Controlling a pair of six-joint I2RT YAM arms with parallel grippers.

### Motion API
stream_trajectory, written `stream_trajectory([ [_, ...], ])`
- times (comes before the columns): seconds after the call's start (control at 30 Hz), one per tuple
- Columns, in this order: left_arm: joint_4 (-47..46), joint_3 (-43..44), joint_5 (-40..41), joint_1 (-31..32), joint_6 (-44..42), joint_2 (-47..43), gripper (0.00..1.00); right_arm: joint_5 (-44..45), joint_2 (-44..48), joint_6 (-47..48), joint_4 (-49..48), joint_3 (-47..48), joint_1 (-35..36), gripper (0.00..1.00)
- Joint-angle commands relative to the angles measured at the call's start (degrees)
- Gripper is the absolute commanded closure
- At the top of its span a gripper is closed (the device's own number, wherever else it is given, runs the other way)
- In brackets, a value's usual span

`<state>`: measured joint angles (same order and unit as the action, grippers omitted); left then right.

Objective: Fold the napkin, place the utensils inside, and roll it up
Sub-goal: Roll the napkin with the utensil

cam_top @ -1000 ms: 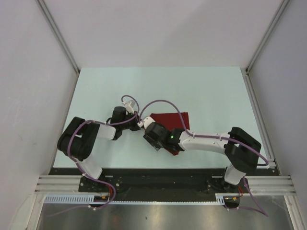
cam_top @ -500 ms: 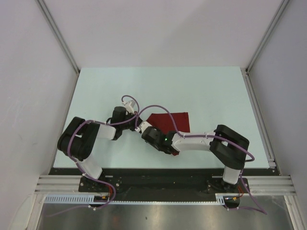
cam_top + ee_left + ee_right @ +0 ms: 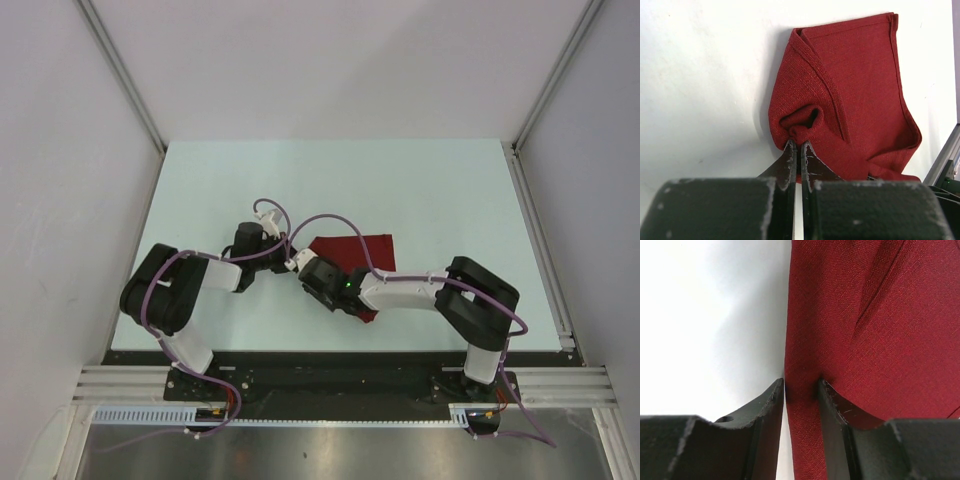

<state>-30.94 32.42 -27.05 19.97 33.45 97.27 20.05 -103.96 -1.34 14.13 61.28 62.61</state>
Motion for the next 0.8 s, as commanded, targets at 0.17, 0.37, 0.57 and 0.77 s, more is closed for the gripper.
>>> stream_trajectory([
  [0.17, -1.32, -2.19, -3.98, 0.6, -1.02, -5.41, 0.78, -7.47, -8.19, -3.58, 1.87, -2.39, -6.71, 0.84],
  [0.37, -0.79, -6.23, 2.68, -2.03, -1.99, -13.59, 0.26, -28.08, -4.68, -4.45, -1.03, -5.81, -10.66, 1.0],
  [0.57, 1.4, -9.22, 7.71, -2.92, -5.15, -22.39, 0.19, -47.0, -1.69, -5.16, -3.67, -6.78, -13.91, 1.0],
  [0.77, 2.46, -8.35, 6.66, -2.92, -5.15, -21.08, 0.18, -59.93, -0.54, -7.79, -7.88, -7.57, -17.25, 1.0],
])
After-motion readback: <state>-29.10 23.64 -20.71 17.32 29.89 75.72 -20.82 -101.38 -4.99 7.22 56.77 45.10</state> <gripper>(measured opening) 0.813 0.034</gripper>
